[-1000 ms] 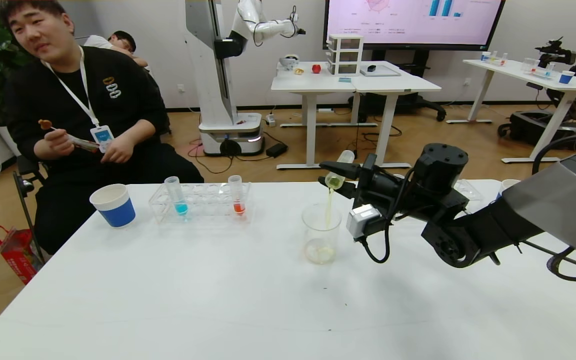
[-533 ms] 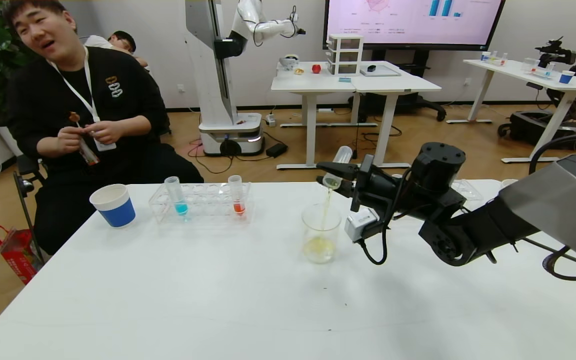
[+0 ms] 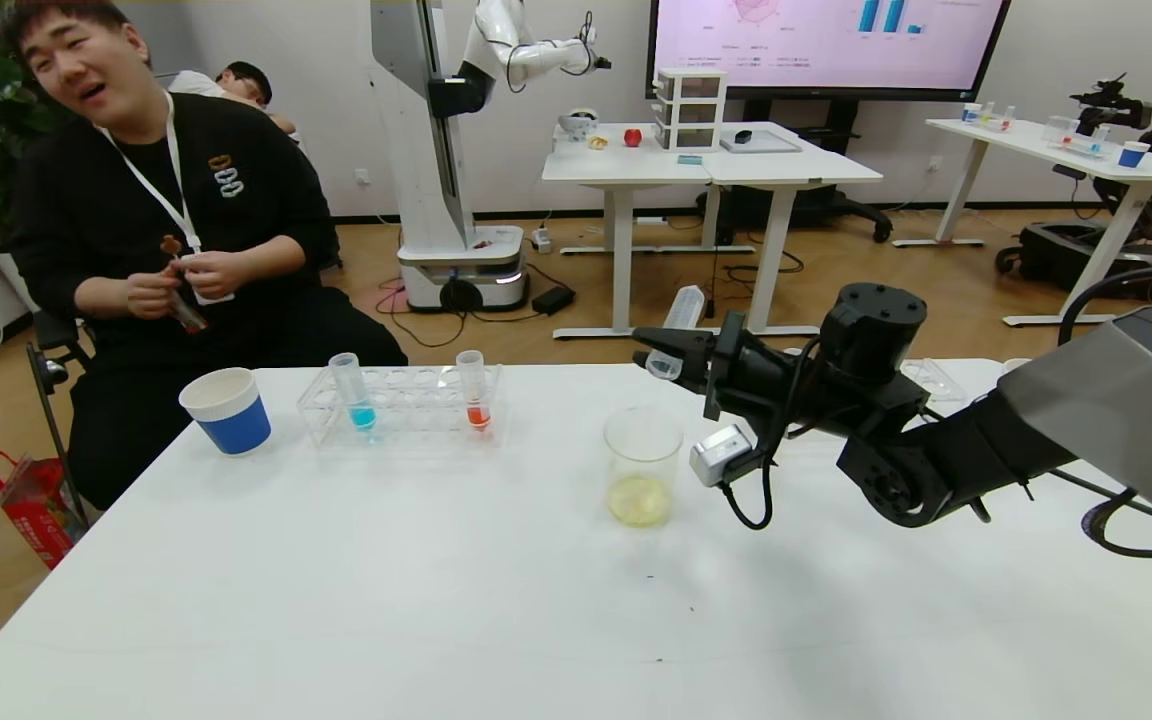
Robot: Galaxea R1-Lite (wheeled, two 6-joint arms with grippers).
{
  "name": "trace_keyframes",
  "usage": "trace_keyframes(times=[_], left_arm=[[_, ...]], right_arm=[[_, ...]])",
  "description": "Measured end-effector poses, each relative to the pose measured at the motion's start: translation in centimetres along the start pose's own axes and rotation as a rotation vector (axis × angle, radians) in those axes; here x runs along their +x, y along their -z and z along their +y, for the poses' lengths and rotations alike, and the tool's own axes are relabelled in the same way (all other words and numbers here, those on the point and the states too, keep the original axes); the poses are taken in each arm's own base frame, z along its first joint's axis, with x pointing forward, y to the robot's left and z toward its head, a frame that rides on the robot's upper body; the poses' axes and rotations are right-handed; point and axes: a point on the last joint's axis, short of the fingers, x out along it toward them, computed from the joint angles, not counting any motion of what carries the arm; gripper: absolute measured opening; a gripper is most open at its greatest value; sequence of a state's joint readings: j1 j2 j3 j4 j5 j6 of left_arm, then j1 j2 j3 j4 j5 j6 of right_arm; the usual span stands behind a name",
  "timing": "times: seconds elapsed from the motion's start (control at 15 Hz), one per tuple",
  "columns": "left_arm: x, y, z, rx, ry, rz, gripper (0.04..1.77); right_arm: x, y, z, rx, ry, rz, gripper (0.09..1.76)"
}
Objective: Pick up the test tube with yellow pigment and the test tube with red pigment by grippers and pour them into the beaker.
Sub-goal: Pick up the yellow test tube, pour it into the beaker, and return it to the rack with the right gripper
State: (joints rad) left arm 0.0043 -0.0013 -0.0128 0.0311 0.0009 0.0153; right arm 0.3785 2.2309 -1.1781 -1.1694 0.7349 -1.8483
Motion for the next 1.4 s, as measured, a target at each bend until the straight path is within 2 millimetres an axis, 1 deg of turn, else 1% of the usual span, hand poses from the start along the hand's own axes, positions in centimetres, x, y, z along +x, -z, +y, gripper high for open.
trace_keyframes(times=[0.13,0.27,0.47,0.53,0.67,0.8,0.93,1.13,1.27,1.4], left_arm=[[0.0,0.0,0.0,0.0,0.0,0.0,1.75],[0.0,0.0,0.0,0.0,0.0,0.0,1.75],[0.0,0.0,0.0,0.0,0.0,0.0,1.75],[0.0,0.0,0.0,0.0,0.0,0.0,1.75],[0.0,0.0,0.0,0.0,0.0,0.0,1.75],[0.0,0.0,0.0,0.001,0.001,0.0,1.75],[0.0,0.0,0.0,0.0,0.0,0.0,1.75],[0.0,0.0,0.0,0.0,-0.001,0.0,1.75],[0.0,0.0,0.0,0.0,0.0,0.0,1.75],[0.0,0.0,0.0,0.0,0.0,0.0,1.75]], right_arm=[[-0.1,-0.2,0.1,0.029,-0.005,-0.008,0.51],[-0.3,-0.9,0.0,0.183,-0.007,-0.022,0.51],[-1.8,-0.8,-2.5,0.413,0.032,0.037,0.51],[-2.5,-1.2,-3.5,0.516,0.041,0.068,0.51],[-3.9,-2.0,-5.2,0.713,0.1,0.169,0.51],[-5.4,-3.0,-6.6,0.908,0.233,0.289,0.51],[-6.9,-4.4,-6.9,1.142,0.348,0.395,0.51],[-8.9,-5.8,-7.9,1.42,0.475,0.508,0.51],[-10.5,-5.8,-8.3,1.556,0.482,0.605,0.51],[-12.6,-5.3,-8.8,1.707,0.452,0.737,0.51]])
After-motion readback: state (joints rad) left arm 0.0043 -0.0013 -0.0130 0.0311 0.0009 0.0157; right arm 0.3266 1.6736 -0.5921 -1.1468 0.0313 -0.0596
